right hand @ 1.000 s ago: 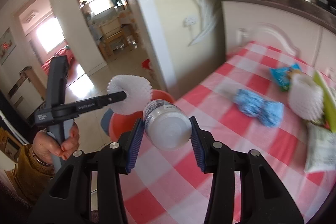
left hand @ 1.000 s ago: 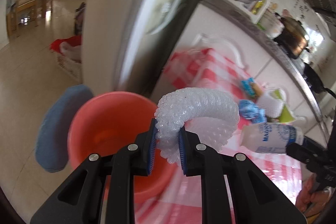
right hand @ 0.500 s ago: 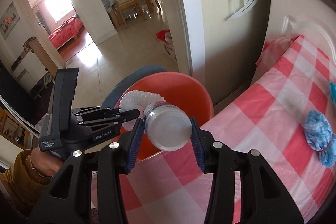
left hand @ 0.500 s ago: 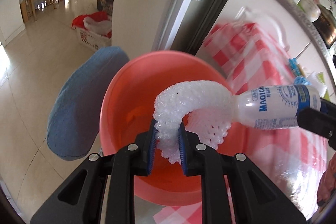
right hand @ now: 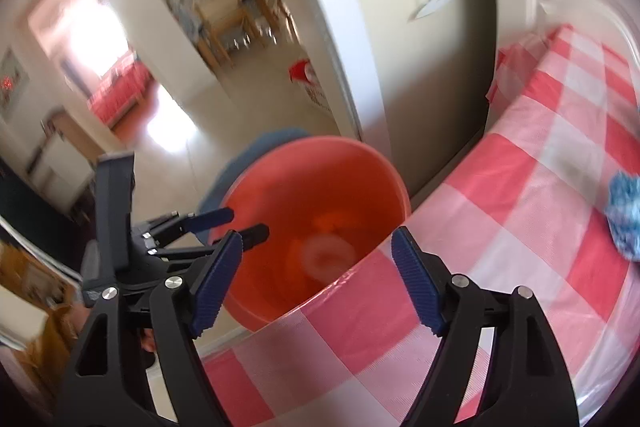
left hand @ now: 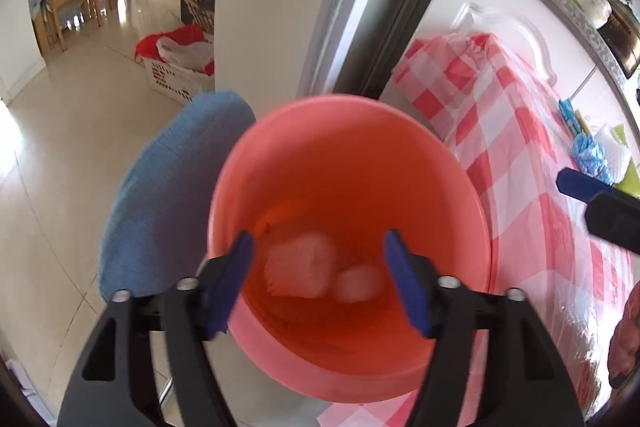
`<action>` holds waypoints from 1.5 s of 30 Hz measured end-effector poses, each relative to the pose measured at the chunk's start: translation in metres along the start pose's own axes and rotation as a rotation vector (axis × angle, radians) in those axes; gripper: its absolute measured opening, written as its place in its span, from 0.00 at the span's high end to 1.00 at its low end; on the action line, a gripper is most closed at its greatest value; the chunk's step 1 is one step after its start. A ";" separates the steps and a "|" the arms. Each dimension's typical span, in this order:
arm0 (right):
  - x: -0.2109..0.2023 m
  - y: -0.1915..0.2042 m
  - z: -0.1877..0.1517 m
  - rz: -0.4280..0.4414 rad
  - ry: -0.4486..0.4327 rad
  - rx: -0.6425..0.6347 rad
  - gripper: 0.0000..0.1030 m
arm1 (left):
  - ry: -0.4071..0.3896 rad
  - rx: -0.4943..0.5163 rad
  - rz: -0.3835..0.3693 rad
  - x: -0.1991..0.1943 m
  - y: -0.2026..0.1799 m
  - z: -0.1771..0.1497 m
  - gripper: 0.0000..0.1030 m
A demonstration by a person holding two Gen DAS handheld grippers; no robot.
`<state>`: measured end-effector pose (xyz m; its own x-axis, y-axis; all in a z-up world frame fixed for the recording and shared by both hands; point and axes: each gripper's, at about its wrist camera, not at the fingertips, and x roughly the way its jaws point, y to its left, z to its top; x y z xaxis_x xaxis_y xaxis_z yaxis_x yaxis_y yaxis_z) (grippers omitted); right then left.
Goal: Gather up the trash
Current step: 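Open the left tool and right tool to drop both items into the bucket, then grasp the green-and-yellow sponge with the left tool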
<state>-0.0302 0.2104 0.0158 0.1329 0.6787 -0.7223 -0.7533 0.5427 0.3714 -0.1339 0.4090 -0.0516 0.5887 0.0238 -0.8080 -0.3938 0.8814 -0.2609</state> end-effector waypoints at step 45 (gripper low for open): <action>-0.325 -0.295 -0.154 -0.056 -0.787 0.567 0.04 | -0.083 0.329 -0.262 -0.086 -0.276 -0.016 0.13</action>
<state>0.0498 -0.2471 0.0511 0.7070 0.6695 -0.2276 -0.3376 0.6024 0.7233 -0.0873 0.1563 0.0809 0.6990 -0.1947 -0.6881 0.0145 0.9659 -0.2586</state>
